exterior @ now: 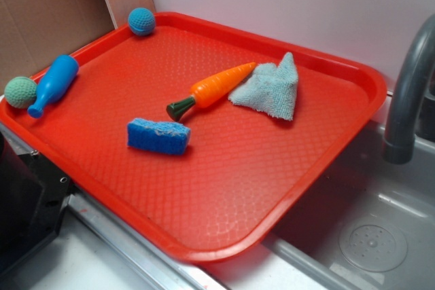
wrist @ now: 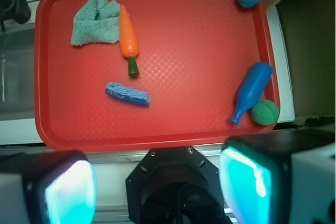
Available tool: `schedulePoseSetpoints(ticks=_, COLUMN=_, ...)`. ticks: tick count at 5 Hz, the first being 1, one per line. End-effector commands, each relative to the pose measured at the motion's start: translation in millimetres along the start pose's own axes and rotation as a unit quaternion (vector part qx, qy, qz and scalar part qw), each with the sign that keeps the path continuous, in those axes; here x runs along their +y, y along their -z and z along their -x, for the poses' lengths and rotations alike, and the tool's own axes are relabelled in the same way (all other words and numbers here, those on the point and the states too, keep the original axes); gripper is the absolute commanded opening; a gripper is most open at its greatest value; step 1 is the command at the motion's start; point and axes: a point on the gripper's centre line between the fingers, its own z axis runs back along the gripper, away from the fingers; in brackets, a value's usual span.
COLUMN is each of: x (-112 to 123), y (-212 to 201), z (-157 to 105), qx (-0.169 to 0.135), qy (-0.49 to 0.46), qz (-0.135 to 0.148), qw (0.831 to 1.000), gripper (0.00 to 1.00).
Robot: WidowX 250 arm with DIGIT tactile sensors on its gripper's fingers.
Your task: Grab the blue cloth.
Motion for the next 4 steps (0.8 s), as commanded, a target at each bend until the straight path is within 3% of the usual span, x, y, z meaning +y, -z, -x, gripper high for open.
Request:
schedulePoseSetpoints(ticks=1, x=0, y=0, z=0, qx=0.000, qy=0.000, qz=0.000, qw=1.000, gripper=1.00)
schedulePoseSetpoints(ticks=2, x=-44, y=49, z=-43, qx=0.009, qy=0.127, qz=-0.015, qw=0.992, gripper=1.00)
schedulePoseSetpoints(ticks=3, x=-70, y=87, z=-80, qx=-0.003, qy=0.225, qz=0.010, qw=0.974, gripper=1.00)
schedulePoseSetpoints(ticks=4, x=-88, y=118, z=-114, qx=-0.015, qy=0.277, qz=-0.006, qw=0.961, gripper=1.00)
